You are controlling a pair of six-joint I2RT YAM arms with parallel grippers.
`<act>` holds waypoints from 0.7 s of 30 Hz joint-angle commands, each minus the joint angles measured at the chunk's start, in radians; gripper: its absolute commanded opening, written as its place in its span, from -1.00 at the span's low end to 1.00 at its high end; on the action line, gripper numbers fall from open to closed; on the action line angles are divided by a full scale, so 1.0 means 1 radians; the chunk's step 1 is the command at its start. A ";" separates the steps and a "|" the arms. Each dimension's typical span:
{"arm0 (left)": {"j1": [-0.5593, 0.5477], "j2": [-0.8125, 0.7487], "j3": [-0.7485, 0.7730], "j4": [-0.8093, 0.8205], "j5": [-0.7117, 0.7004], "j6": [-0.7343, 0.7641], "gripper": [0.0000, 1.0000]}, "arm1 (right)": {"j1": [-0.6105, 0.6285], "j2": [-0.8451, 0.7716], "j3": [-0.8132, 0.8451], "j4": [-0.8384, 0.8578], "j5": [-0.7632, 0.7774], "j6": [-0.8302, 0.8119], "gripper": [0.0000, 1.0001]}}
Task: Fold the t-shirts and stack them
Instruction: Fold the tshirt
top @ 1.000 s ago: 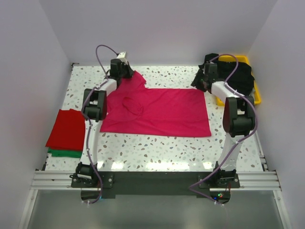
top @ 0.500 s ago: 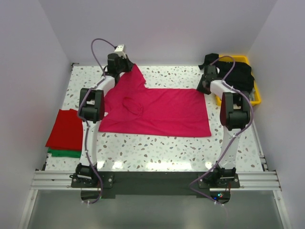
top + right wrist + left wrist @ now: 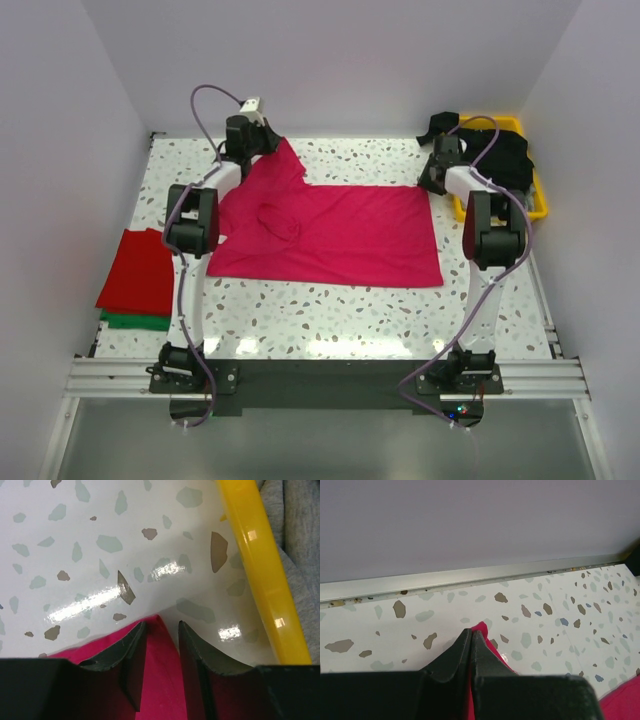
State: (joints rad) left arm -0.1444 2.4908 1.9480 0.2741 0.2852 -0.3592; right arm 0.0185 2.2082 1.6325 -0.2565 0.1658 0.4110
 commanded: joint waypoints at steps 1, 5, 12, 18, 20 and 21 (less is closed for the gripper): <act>-0.001 -0.086 -0.006 0.070 0.022 -0.017 -1.00 | -0.003 0.016 0.039 0.036 -0.012 0.012 -0.30; -0.001 -0.092 -0.008 0.068 0.025 -0.020 -1.00 | -0.002 0.027 0.056 0.027 -0.028 0.020 -0.32; -0.001 -0.110 -0.023 0.070 0.025 -0.021 -1.00 | -0.003 0.030 0.061 0.023 -0.040 0.028 -0.49; -0.003 -0.136 -0.038 0.066 0.035 -0.026 -1.00 | -0.008 0.028 0.070 0.008 -0.051 0.026 -0.80; -0.001 -0.151 -0.041 0.056 0.034 -0.024 -1.00 | -0.008 0.022 0.070 0.000 -0.051 0.025 -0.88; -0.003 -0.159 -0.050 0.053 0.037 -0.024 -1.00 | -0.011 0.012 0.069 -0.001 -0.051 0.022 -0.94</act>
State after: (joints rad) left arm -0.1448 2.4268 1.9148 0.2806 0.3000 -0.3782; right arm 0.0166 2.2322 1.6619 -0.2565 0.1276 0.4297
